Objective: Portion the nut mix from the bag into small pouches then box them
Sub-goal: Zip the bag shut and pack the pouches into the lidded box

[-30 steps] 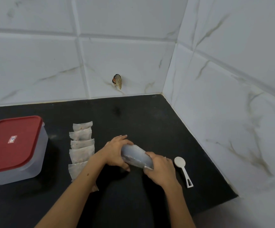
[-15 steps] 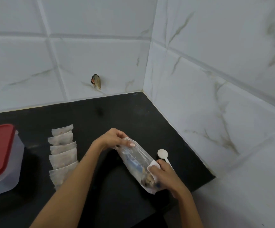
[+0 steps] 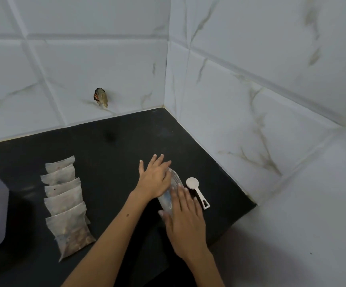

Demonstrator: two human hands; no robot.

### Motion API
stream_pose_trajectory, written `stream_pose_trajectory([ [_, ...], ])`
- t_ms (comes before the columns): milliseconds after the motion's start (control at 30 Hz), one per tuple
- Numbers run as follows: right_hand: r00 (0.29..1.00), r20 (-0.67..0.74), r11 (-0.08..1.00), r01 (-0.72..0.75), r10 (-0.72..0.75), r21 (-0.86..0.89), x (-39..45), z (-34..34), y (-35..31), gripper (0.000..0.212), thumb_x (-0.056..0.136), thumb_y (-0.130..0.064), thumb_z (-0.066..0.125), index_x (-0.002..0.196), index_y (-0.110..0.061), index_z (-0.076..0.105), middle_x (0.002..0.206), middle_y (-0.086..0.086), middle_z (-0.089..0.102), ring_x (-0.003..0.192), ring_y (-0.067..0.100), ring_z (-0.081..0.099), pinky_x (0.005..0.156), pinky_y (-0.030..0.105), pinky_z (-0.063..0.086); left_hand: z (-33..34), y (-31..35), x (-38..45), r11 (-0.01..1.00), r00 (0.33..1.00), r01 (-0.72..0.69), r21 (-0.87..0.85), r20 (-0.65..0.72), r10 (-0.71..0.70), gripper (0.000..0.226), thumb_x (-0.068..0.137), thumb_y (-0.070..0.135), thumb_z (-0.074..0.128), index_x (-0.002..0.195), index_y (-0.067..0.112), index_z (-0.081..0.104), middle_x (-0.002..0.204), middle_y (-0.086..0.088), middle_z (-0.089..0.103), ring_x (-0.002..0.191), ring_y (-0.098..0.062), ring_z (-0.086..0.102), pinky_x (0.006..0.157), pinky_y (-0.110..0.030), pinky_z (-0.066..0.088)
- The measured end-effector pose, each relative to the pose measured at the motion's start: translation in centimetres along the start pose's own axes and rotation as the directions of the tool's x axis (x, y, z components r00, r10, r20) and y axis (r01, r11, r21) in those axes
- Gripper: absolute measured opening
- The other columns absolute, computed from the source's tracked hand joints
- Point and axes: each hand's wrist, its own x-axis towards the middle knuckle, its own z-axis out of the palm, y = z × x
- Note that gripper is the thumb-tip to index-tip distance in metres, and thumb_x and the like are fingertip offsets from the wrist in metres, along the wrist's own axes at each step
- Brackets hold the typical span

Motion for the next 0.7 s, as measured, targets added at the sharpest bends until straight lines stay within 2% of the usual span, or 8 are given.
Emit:
stream_pose_trajectory([
  [133, 0.998, 0.058, 0.999, 0.018, -0.016, -0.037, -0.8, 2.4, 0.7, 0.067, 0.096, -0.06, 0.009, 0.146, -0.02, 0.028, 0.147, 0.004, 0.042, 0.136, 0.019, 0.038, 0.11, 0.037, 0.019, 1.9, -1.2, 0.4, 0.996, 0.997, 0.004, 0.089, 0.072, -0.011, 0.052, 0.105, 0.037, 0.017, 0.151, 0.016, 0.024, 0.161, -0.003, 0.01, 0.149, -0.017, -0.003, 0.116, -0.049, -0.01],
  [267, 0.999, 0.039, 1.0, 0.008, -0.007, -0.027, -0.8, 2.9, 1.0, 0.068, 0.096, -0.06, 0.01, 0.148, -0.019, 0.026, 0.151, 0.004, 0.036, 0.138, 0.017, 0.029, 0.108, 0.039, 0.021, 3.2, -2.2, 0.5, 0.996, 0.994, -0.002, 0.086, 0.107, -0.007, 0.052, 0.105, 0.037, 0.015, 0.152, 0.016, 0.02, 0.162, -0.001, 0.008, 0.149, -0.015, -0.005, 0.116, -0.047, -0.012],
  [367, 0.998, 0.069, 1.0, 0.0, -0.001, 0.022, -0.8, 2.8, 1.0, 0.076, 0.093, -0.066, 0.009, 0.148, -0.016, 0.026, 0.153, 0.0, 0.033, 0.141, 0.014, 0.026, 0.112, 0.034, 0.014, 3.2, -2.4, 0.5, 1.0, 0.995, 0.019, -0.005, 0.103, -0.019, 0.055, 0.104, 0.041, 0.014, 0.153, 0.017, 0.016, 0.162, 0.001, 0.007, 0.148, -0.013, -0.007, 0.115, -0.046, -0.016],
  [467, 0.991, 0.132, 0.975, -0.031, 0.001, 0.222, -0.3, 1.7, 1.3, 0.097, 0.073, -0.082, -0.002, 0.151, -0.025, 0.008, 0.158, -0.011, 0.011, 0.145, 0.002, 0.004, 0.116, 0.027, -0.005, 1.9, -2.3, 0.3, 0.98, 0.993, 0.055, -0.192, 0.109, -0.034, 0.062, 0.1, 0.052, 0.016, 0.154, 0.022, 0.007, 0.162, 0.001, 0.001, 0.147, -0.012, -0.012, 0.111, -0.046, -0.023],
  [500, 0.984, 0.178, 0.945, -0.083, 0.027, 0.316, -0.2, 0.8, 1.4, 0.101, 0.069, -0.086, 0.0, 0.151, -0.028, 0.011, 0.158, -0.013, 0.012, 0.144, 0.0, 0.004, 0.118, 0.03, -0.003, 1.0, -2.3, 0.0, 0.973, 0.995, 0.054, -0.226, 0.098, -0.032, 0.063, 0.099, 0.054, 0.017, 0.154, 0.024, 0.007, 0.162, 0.001, -0.002, 0.147, -0.013, -0.014, 0.11, -0.046, -0.024],
  [567, 0.976, 0.202, 0.892, -0.156, 0.075, 0.425, 0.2, -1.2, 0.9, 0.091, 0.074, -0.085, 0.019, 0.147, -0.032, 0.025, 0.154, -0.012, 0.027, 0.141, 0.004, 0.022, 0.118, 0.038, 0.014, -1.5, -2.6, -1.0, 0.955, 0.999, 0.027, -0.296, 0.031, -0.019, 0.064, 0.097, 0.057, 0.019, 0.153, 0.027, 0.013, 0.162, 0.0, -0.002, 0.147, -0.011, -0.011, 0.11, -0.044, -0.024],
  [633, 0.981, 0.149, 0.867, -0.183, 0.128, 0.463, 0.6, -2.9, -0.4, 0.068, 0.083, -0.069, 0.04, 0.14, -0.031, 0.042, 0.142, -0.008, 0.047, 0.127, 0.01, 0.044, 0.106, 0.03, 0.032, -5.4, -3.4, -3.1, 0.91, 0.994, -0.023, -0.415, -0.104, -0.022, 0.066, 0.094, 0.06, 0.021, 0.15, 0.026, 0.027, 0.161, 0.002, 0.013, 0.147, -0.007, 0.001, 0.114, -0.04, -0.019],
  [700, 0.979, 0.077, 0.834, -0.201, 0.188, 0.514, 1.2, -4.3, -2.4, 0.051, 0.087, -0.056, 0.048, 0.13, -0.028, 0.053, 0.128, -0.004, 0.057, 0.115, 0.012, 0.052, 0.093, 0.024, 0.035, -10.0, -4.9, -6.0, 0.841, 0.952, -0.104, -0.531, -0.297, -0.07, 0.058, 0.096, 0.059, 0.027, 0.14, 0.026, 0.044, 0.149, 0.009, 0.038, 0.142, -0.003, 0.024, 0.118, -0.031, -0.002],
])
